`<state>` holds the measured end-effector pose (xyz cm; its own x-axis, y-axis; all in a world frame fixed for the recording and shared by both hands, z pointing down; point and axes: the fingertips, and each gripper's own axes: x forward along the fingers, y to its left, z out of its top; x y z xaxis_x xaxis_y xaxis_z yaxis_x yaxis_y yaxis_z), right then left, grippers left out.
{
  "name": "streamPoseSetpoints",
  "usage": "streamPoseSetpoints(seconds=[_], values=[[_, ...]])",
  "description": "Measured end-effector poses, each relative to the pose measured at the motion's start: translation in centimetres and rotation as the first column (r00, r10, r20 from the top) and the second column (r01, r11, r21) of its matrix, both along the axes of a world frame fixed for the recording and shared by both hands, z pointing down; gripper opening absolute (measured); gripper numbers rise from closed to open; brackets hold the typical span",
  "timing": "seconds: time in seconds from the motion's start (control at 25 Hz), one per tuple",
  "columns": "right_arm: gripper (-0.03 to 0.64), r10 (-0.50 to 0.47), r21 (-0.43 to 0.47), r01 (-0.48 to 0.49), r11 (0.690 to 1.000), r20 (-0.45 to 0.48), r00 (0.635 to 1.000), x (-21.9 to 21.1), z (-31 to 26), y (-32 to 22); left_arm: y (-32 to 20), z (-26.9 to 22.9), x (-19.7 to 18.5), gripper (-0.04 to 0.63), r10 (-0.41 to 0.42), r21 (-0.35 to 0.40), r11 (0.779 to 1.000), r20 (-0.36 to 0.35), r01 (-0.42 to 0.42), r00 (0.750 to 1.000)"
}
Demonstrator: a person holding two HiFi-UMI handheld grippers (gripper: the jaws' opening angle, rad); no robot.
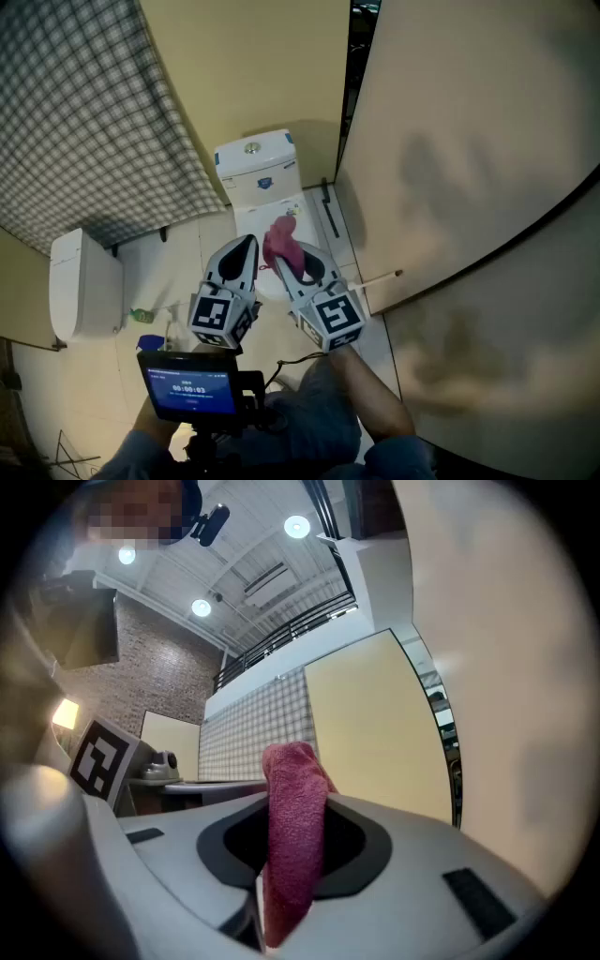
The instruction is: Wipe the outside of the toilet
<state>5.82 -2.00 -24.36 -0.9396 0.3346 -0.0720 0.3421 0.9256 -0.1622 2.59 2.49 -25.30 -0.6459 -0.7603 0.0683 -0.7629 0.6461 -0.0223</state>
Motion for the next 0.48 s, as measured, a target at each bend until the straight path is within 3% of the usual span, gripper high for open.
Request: streamPoseSetpoints(seconds=[0.12,0.24,0.48], values=[[0.091,0.017,-0.009,-0.017,1.0,-0.006,1.0,-2.7,1.4,-3.4,-3.0,2.0,-3.0,0.008,0.029,-0.015,0.999,0.014,-0.028,0.999],[0.091,0.011,-0.022,-0.011,1.0,-0.006,1.0,-6.4,3.5,-7.3,-6.7,4.3,-6.9,0.008,0.006,-0.028,1.0,-0.011,-0.006,1.0],[0.091,-0.069,-0.055,0.067,0.996,-0.038,0.997,-15.4,8.5,-15.9,-16.1,10.2,-15.8,0.008,-0.056,-0.139,0.989,-0.039,0.05,0.998]])
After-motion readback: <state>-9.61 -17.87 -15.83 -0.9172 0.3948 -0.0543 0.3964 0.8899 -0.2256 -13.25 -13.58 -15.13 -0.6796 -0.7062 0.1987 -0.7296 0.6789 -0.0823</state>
